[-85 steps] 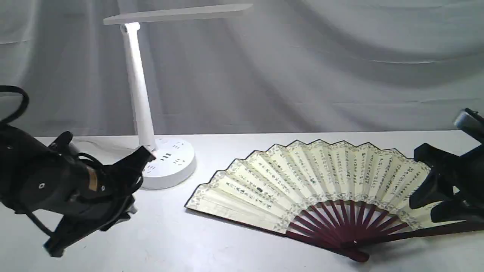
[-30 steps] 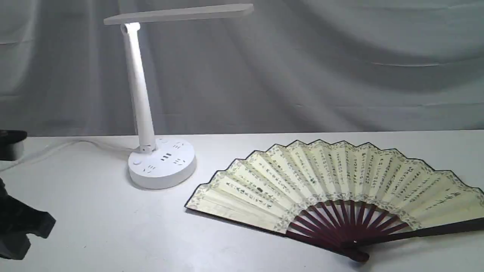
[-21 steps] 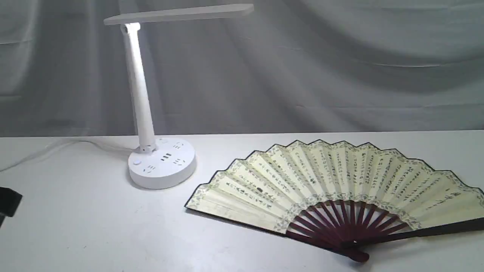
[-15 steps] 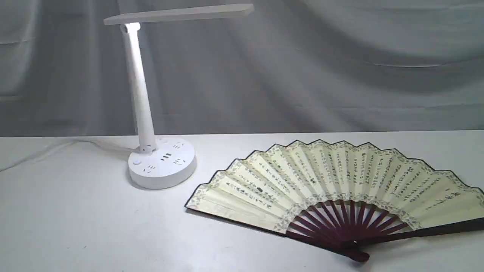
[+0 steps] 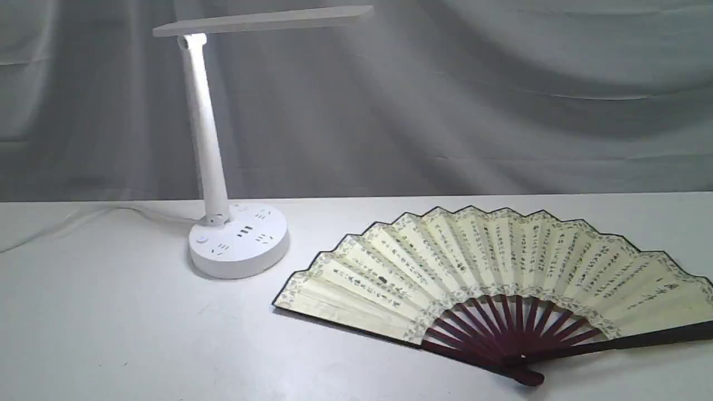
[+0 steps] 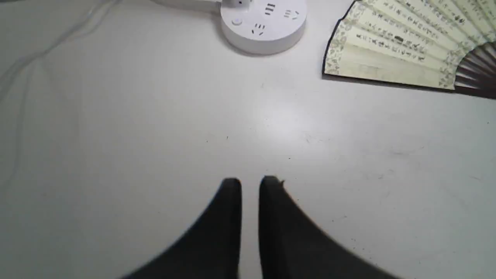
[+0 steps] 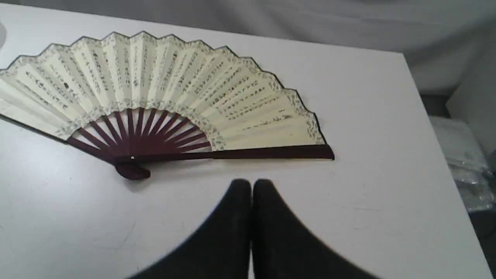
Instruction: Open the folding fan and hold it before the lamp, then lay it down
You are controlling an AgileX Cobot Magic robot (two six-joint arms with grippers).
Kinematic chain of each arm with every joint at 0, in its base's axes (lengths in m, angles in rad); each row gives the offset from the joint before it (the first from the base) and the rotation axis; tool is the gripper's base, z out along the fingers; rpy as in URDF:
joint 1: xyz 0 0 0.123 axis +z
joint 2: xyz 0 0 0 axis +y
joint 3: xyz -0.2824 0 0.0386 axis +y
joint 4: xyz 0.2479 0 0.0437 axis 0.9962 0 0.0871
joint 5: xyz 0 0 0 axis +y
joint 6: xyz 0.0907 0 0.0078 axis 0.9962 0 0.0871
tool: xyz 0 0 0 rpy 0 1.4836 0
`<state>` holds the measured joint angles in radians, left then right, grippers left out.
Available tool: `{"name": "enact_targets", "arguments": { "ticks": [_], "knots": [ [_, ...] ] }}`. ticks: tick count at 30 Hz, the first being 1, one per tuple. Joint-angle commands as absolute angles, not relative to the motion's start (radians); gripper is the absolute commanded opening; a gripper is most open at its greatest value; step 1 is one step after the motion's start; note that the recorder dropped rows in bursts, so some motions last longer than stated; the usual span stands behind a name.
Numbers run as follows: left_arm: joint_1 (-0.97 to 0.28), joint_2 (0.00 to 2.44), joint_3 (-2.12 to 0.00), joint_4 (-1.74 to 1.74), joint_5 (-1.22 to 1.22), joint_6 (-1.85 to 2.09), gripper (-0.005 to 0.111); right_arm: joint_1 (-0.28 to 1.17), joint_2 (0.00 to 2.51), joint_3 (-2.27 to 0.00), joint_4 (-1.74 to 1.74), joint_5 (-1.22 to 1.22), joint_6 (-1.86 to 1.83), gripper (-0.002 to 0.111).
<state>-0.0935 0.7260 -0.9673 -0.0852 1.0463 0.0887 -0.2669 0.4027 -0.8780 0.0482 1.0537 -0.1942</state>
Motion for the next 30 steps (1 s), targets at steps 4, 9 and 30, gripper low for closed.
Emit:
{"name": "enact_targets", "arguments": {
  "ticks": [4, 9, 30],
  "knots": [
    [-0.092, 0.587, -0.969, -0.090, 1.095, 0.082, 0.006, -0.216, 0.294, -0.874, 0.033, 1.102, -0.202, 0.000],
    [-0.092, 0.476, -0.969, -0.090, 1.115, 0.080, 0.006, -0.208, 0.206, -0.874, -0.013, 1.130, -0.152, 0.000],
    [-0.092, 0.000, -0.975, 0.044, 1.216, -0.079, 0.006, -0.208, 0.000, -0.874, -0.034, 1.178, -0.126, 0.000]
  ]
}}
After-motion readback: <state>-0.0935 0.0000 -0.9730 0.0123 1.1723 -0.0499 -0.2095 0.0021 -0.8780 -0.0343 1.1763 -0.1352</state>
